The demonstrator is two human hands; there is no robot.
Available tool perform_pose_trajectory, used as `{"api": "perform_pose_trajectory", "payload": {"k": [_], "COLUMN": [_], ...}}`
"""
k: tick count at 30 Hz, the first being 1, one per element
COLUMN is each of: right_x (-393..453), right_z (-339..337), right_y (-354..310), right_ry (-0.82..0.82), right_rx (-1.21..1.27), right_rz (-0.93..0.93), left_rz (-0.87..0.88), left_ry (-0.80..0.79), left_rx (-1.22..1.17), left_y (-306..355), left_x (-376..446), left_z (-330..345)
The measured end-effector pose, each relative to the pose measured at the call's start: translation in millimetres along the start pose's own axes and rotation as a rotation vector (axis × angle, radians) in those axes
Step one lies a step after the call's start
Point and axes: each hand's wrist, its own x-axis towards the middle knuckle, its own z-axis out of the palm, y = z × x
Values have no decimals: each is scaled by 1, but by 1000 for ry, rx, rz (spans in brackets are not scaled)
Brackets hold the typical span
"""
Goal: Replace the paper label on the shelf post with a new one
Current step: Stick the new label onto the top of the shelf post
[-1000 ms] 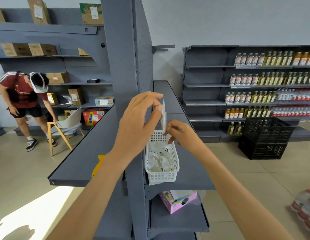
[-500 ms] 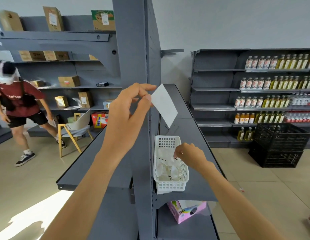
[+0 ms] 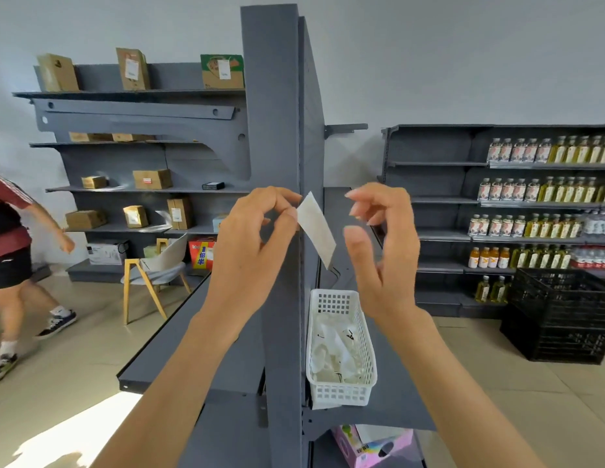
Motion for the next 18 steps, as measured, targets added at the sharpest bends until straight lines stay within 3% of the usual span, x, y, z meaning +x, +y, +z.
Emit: {"api": "perform_pose_trajectory", "payload": {"k": [3,7,11,18], "right_x": [9,11,16,33], "right_z": [1,2,7,13], "right_y": [-12,-16,-21,-27], "right_ry": [-162,-148,-191,-122], "right_rx": [-252,-253,-329,-7], "right_rz": [-49,40,15,196], "left_rz": [41,51,75,120], "left_ry": [29,82,72,82], "left_rx": [27,64,78,-3], "left_y": [1,1,5,7], "left_x": [3,3,3,12], "left_z": [-2,-7,-11,-19]}}
